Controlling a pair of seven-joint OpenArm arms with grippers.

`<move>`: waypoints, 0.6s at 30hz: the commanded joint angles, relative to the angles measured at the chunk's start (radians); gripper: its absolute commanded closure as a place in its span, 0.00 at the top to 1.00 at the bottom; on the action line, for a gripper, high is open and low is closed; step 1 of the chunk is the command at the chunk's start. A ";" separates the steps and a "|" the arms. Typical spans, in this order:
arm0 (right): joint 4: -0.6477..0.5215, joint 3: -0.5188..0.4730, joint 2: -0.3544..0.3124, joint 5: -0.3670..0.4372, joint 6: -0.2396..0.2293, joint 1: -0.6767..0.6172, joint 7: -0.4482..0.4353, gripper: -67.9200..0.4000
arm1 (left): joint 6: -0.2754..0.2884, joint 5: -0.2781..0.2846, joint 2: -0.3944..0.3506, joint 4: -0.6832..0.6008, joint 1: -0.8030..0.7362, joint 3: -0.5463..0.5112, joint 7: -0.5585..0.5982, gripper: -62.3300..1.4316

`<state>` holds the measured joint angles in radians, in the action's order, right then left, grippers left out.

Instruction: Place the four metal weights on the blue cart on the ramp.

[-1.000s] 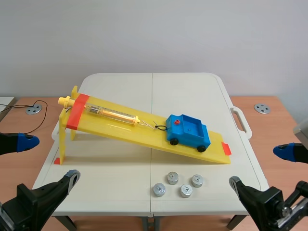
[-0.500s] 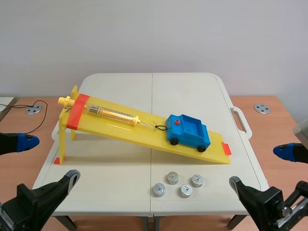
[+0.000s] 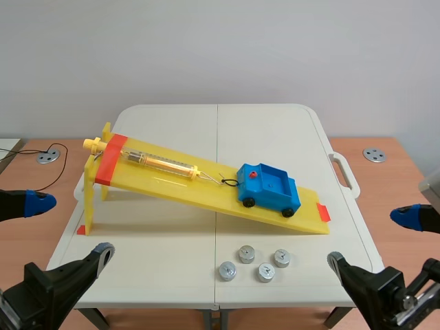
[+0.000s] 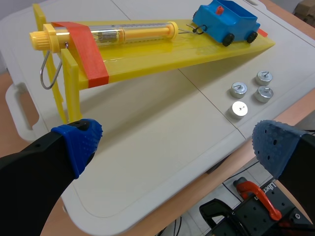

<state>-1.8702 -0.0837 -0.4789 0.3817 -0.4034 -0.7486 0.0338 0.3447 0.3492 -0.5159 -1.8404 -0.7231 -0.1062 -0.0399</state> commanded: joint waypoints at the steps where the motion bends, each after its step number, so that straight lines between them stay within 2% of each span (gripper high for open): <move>1: -0.057 -0.037 -0.042 0.047 0.030 0.001 -0.130 0.97 | 0.025 0.073 -0.016 -0.077 -0.027 -0.016 0.144 1.00; 12: -0.057 -0.037 -0.042 0.047 0.030 0.001 -0.129 0.97 | 0.025 0.070 -0.016 -0.077 -0.022 -0.016 0.118 1.00; 18: -0.057 -0.037 -0.042 0.047 0.030 0.001 -0.099 0.97 | 0.025 0.070 -0.016 -0.077 -0.022 -0.016 0.117 1.00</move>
<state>-1.8702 -0.0837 -0.4789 0.3817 -0.4034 -0.7486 0.0360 0.3447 0.3492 -0.5159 -1.8404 -0.7231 -0.1062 -0.0483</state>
